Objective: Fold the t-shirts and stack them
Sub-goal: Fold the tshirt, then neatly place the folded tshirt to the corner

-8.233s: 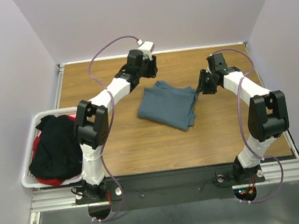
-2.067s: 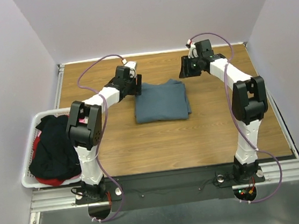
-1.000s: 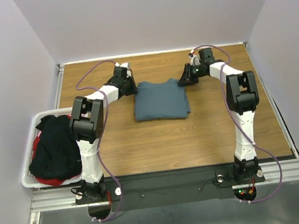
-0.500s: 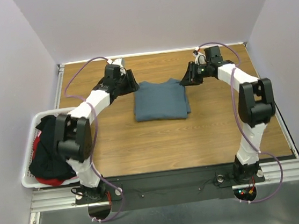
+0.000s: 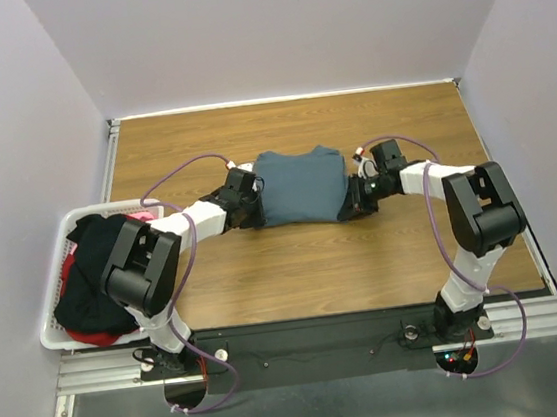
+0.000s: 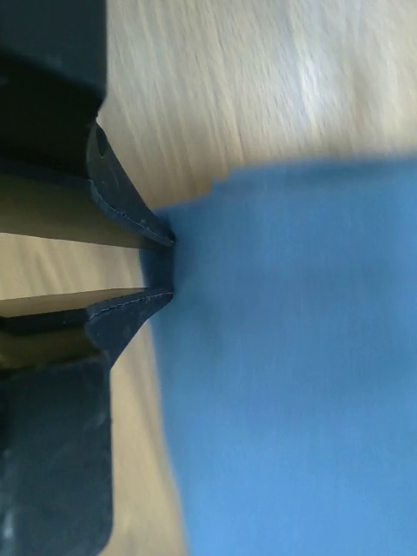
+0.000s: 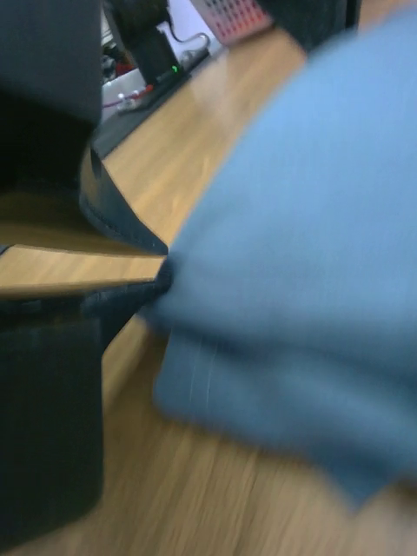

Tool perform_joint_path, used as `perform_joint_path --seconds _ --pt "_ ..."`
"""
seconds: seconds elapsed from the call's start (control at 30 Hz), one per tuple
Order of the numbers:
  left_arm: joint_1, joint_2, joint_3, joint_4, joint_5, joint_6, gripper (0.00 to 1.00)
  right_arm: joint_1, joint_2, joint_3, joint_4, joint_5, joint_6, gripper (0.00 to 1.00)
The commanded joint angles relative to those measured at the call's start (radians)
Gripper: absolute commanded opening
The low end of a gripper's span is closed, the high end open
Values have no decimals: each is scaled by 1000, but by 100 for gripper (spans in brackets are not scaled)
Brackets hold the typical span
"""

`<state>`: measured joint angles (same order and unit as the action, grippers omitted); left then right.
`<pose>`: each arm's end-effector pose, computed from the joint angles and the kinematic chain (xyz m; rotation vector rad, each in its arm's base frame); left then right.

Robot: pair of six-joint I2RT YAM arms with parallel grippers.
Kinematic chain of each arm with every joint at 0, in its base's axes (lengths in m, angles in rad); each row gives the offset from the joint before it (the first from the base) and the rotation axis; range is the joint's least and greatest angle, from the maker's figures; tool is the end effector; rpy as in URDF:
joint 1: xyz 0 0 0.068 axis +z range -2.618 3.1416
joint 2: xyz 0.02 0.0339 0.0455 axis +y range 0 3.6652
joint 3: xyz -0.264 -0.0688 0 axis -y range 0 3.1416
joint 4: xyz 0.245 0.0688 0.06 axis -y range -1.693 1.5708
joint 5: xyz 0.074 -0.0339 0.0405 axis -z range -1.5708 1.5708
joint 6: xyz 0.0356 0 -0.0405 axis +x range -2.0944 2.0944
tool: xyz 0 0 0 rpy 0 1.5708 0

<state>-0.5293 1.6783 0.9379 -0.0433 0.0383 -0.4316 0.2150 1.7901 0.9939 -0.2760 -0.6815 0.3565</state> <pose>0.2991 -0.1765 0.1776 0.1370 2.4092 -0.5040 0.3277 0.0945 0.1488 -0.0513 2.6613 1.0922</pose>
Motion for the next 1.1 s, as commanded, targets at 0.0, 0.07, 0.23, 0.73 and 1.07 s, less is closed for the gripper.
perform_joint_path --seconds 0.0,0.07,0.23,0.73,1.07 --pt "20 21 9 33 -117 13 33 -41 25 -38 95 63 -19 19" --pt "34 50 10 26 -123 13 29 -80 20 -57 109 63 -10 17" --pt "46 20 -1 -7 -117 4 29 -134 -36 -48 100 83 2 17" --pt "32 -85 145 -23 -127 57 63 -126 67 310 80 -13 82 30" --pt "46 136 259 5 -189 51 59 -124 383 572 81 -6 136 30"
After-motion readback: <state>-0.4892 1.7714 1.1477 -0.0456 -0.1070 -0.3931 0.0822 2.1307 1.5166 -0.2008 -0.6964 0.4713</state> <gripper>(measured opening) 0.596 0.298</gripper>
